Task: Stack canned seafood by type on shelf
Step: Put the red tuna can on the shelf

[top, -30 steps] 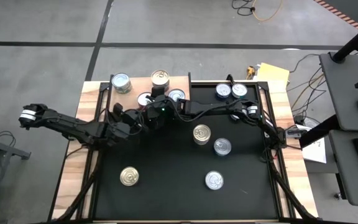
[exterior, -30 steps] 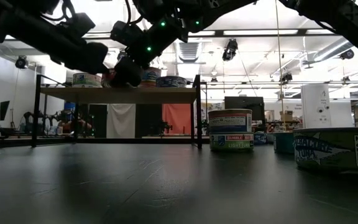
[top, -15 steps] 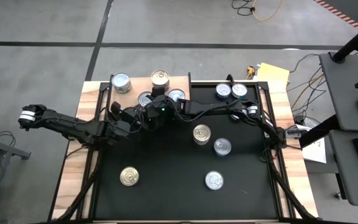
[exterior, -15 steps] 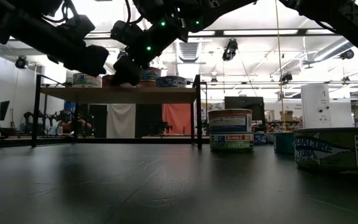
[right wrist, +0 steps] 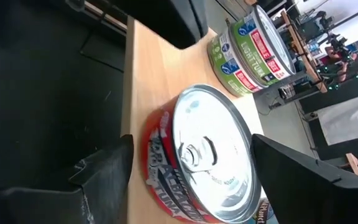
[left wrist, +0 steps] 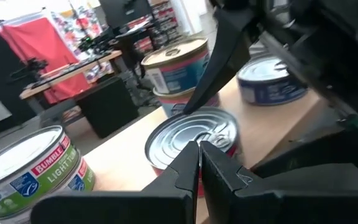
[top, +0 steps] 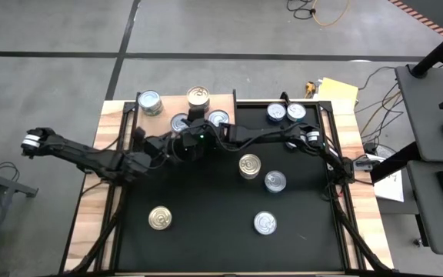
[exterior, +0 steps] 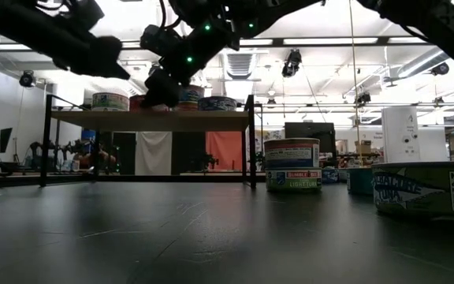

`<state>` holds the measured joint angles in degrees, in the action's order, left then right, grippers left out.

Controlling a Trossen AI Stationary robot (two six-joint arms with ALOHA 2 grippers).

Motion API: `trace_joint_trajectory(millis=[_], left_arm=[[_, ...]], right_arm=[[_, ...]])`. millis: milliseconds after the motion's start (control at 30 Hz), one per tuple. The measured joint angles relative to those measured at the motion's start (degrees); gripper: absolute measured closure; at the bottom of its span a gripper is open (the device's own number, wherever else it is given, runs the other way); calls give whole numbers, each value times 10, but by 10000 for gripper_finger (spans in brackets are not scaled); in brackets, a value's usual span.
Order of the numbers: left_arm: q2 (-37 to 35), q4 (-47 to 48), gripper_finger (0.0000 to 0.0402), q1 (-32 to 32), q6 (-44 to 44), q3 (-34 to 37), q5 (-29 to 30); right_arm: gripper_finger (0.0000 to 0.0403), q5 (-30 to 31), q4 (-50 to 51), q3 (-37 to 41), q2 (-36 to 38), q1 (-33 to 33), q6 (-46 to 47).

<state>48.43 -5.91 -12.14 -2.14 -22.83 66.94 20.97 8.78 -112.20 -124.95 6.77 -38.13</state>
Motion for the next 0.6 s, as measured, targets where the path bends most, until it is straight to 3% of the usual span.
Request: trace_joint_trajectory(millis=[400,600], left_arm=[[-56,35,401,-103,-5,0,-1],[-77,35,401,-164,1,0,-1]], right_arm=[[88,0,44,0,39,-26,31],[117,0,109,0,72,-25,58]])
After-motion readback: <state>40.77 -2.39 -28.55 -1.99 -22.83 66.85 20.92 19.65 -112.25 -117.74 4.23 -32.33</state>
